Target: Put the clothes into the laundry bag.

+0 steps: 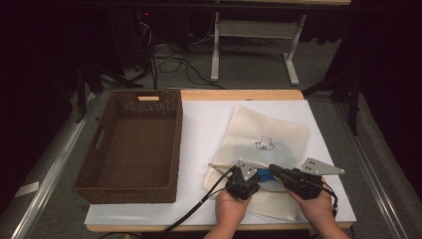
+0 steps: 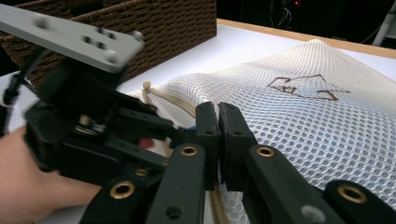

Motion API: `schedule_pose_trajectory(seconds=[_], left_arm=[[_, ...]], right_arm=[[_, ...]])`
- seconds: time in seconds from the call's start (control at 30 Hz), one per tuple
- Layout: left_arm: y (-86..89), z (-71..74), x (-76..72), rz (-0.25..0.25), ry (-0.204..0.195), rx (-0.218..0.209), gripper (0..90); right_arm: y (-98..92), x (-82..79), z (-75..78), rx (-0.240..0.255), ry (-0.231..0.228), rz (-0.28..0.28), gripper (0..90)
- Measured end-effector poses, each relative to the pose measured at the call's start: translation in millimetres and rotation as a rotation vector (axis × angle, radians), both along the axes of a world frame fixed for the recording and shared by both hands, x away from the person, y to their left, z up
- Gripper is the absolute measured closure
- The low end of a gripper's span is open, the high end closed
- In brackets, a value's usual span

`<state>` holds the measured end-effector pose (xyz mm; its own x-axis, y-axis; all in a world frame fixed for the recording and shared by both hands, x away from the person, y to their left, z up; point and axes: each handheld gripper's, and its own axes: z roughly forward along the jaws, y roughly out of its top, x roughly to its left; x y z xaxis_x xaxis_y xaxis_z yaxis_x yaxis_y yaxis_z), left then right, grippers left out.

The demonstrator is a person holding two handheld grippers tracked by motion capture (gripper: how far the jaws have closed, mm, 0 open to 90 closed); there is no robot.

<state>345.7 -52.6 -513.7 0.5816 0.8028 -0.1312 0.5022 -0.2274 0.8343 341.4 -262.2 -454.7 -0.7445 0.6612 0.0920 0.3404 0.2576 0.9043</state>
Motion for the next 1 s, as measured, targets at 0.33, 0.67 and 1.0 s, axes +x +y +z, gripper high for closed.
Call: schedule_pose_trajectory(seconds=[0.33,0.67,1.0], left_arm=[[44.5,6.6,-23.5,0.01,-0.014,-0.015,53.5],[87.3,24.9,-41.8,-0.008,-0.048,0.015,48.4],[88.1,16.0,-41.8,-0.042,-0.101,0.011,44.2]], right_arm=[[2.0,-1.5,0.9,-0.003,-0.005,0.0,88.5],[0.5,-4.4,1.1,0.001,-0.003,-0.001,88.5],[2.1,-10.1,-0.8,-0.027,0.002,0.002,88.5]])
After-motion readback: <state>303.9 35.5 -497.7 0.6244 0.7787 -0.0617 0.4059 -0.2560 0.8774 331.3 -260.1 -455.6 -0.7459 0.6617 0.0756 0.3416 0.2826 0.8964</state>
